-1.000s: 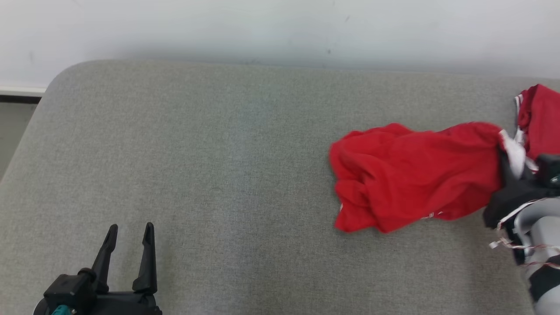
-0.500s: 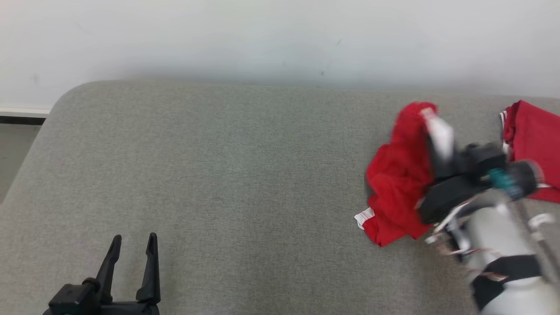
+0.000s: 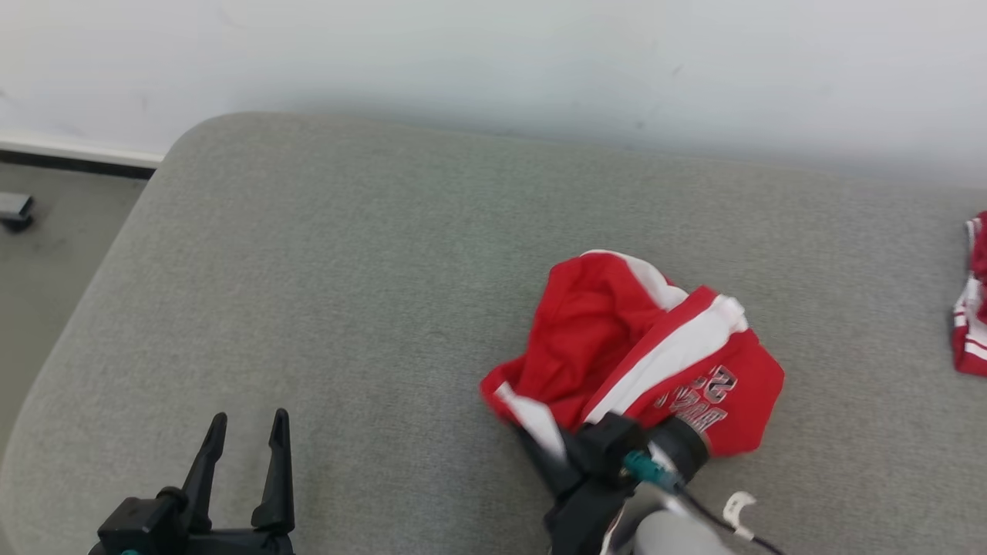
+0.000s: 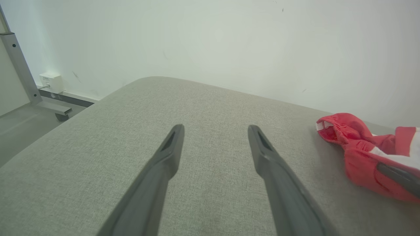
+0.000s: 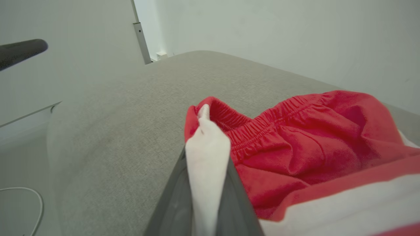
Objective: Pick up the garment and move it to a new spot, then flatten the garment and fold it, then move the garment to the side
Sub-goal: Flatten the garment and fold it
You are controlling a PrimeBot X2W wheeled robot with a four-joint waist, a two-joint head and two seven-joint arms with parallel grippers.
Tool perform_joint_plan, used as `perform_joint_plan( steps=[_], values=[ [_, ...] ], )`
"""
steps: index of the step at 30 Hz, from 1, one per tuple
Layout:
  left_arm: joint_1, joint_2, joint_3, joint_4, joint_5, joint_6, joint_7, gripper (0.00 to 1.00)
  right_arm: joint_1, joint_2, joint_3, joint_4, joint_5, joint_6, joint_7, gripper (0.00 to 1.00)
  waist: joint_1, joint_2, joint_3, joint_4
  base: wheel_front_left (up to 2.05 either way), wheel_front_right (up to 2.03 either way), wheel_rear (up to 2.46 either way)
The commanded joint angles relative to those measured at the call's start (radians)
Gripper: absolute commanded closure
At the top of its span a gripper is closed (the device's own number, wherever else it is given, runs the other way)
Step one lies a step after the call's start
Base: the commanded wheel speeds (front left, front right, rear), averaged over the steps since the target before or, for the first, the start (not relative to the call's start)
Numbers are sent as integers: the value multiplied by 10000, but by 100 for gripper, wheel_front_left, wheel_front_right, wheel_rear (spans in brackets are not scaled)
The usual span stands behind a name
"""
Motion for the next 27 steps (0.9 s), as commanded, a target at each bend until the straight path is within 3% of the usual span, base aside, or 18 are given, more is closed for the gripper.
perform_joint_plan(
  steps=[1, 3, 4, 6, 11, 18, 27],
  values=[
    [-170, -33, -37, 48, -71, 14, -21, 0, 134, 43, 500, 0, 419, -25, -85, 100, 1, -1, 220, 351, 0, 0, 0],
    [-200, -31, -63, 89, -92, 14, -21, 0, 178, 19, 1123, 158, 857, -25, -104, 100, 1, -1, 273, 461, 0, 0, 0],
    [-230, -36, -79, 107, -111, 14, -21, 0, 156, 20, 1351, 249, 1019, -25, -103, 78, 1, -1, 293, 500, 0, 0, 0],
    [-277, -37, -78, 124, -130, 14, -21, 0, 89, 28, 1723, 336, 1344, -25, -133, 0, 1, -1, 311, 531, 0, 0, 0],
    [-178, -18, 100, 154, -77, 14, -21, 0, -178, 26, 1833, 429, 1818, -25, -172, 0, 1, -1, 223, 284, 0, 0, 0],
    [18, -23, 217, 54, 84, 14, -21, 0, 273, 24, -153, -571, 848, -25, -175, 0, 1, -1, -195, -345, 0, 0, 0],
    [290, 54, 402, -50, 342, 14, -19, 0, 2339, -428, -3323, -3062, -533, -25, -178, 0, 1, -1, -632, -1168, 0, 0, 0]
  ],
)
